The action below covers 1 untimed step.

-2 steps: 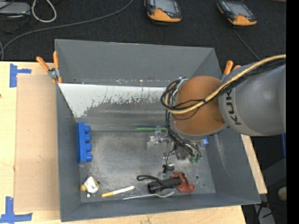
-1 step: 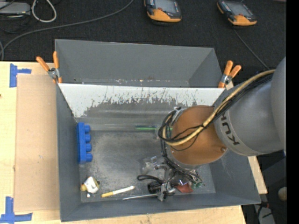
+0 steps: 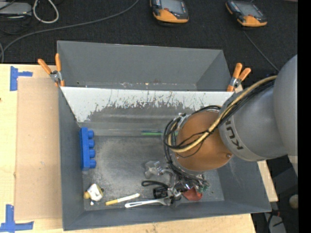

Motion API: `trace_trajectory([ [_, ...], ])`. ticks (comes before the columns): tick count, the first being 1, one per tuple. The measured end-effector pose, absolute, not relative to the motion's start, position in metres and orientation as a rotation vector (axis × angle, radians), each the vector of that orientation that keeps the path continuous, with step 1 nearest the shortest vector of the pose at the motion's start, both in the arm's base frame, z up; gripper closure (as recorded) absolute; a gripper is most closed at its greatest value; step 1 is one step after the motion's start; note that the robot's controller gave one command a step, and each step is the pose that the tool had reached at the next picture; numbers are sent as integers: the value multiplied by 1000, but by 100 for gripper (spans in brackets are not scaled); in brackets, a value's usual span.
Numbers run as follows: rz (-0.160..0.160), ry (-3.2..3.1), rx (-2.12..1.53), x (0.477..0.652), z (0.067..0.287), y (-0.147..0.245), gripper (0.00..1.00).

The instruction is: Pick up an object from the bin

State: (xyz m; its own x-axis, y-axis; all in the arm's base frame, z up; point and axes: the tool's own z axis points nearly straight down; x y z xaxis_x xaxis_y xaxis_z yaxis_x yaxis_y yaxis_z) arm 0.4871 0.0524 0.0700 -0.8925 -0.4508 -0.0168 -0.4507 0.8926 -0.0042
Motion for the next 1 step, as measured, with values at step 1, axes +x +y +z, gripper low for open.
trace_trajectory([
  [1,4,2866,-1284,490,70,85,100],
])
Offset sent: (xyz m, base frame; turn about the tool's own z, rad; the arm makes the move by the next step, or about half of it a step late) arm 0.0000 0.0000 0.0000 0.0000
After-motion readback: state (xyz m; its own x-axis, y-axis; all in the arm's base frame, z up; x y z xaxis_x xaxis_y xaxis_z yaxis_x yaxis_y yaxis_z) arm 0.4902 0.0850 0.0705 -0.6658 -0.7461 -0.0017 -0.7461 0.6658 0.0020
